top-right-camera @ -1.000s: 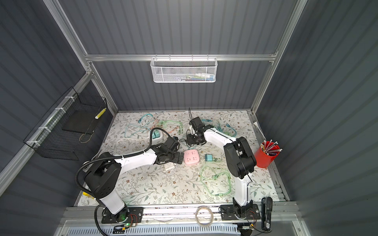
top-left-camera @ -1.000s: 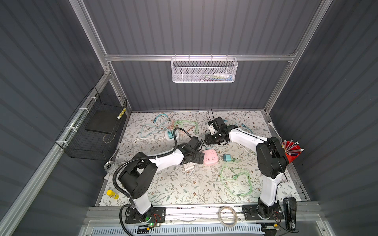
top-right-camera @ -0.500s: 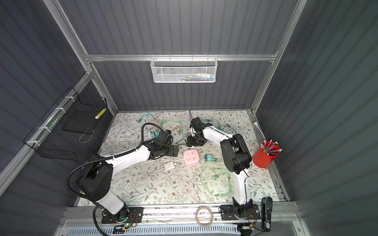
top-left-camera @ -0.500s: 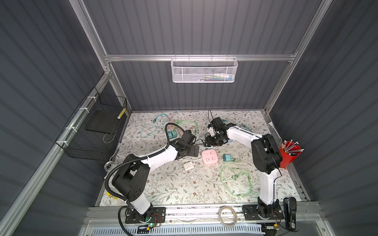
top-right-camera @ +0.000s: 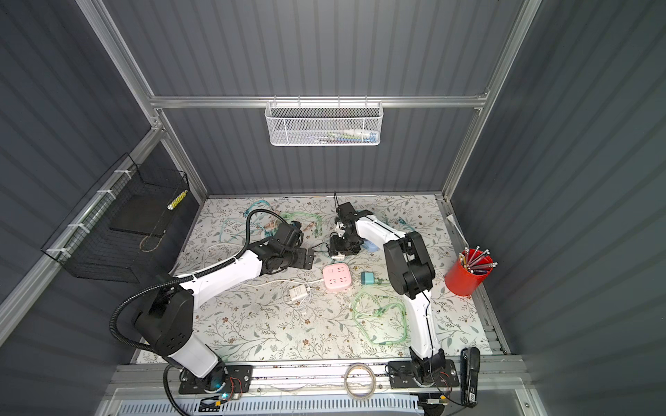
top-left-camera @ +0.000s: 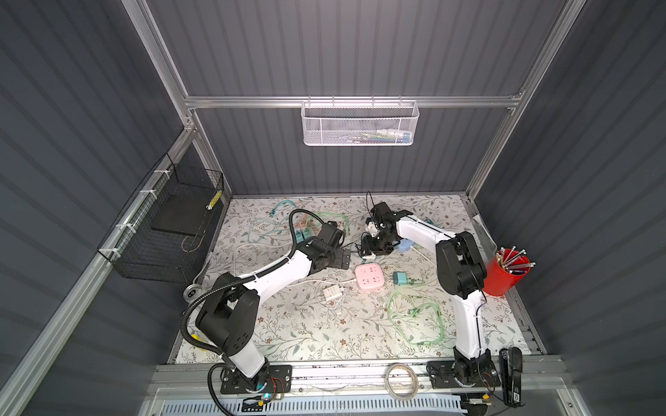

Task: Pull the plug off the socket
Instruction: 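Set the white charger down farther away while the left gripper moves toward the hub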

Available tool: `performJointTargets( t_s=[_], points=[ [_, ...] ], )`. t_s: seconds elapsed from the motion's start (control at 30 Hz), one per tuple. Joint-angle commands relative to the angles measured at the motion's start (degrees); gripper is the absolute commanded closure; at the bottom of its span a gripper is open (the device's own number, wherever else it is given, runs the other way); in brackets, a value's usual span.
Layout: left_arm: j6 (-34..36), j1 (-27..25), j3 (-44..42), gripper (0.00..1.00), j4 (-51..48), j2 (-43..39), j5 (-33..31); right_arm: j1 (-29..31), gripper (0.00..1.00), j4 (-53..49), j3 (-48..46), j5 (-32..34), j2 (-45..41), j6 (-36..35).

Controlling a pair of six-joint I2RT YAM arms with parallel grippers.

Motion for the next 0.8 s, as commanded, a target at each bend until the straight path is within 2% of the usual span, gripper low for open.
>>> performJointTargets(
  t_s=[0.0, 0.17, 0.33, 0.43, 0.47, 0.77],
  points=[
    [1.50, 0.66, 1.63, 0.00, -2.48, -1.69, -1.89, -0.08, 0.54, -2.50, 1.92, -0.80, 0.36, -0.64],
    [0.98, 0.88, 1.45, 0.00, -2.73, -2.13, -3.44, -0.02, 0.47, -2.80, 2.81, -0.32, 0.42, -1.08],
    [0.78, 0.98, 1.44, 0.00, -3.47, -2.60, -5.63, -0.07, 0.33, -2.78, 3.77, 1.02, -0.53, -1.17],
    [0.77, 1.20, 1.43, 0.00, -3.40, -3.36, -6.77, -0.08, 0.18, -2.83, 4.45, 1.65, -0.97, -0.99],
    [0.87, 1.24, 1.38, 0.00, -3.44, -3.57, -6.85, -0.09, 0.16, -2.81, 4.80, 1.75, -1.09, -1.04],
    [-0.48, 2.67, -0.33, 0.00, -3.28, -5.93, -8.57, 0.05, 0.12, -0.05, 3.83, 1.01, -3.87, -0.73]
  ],
)
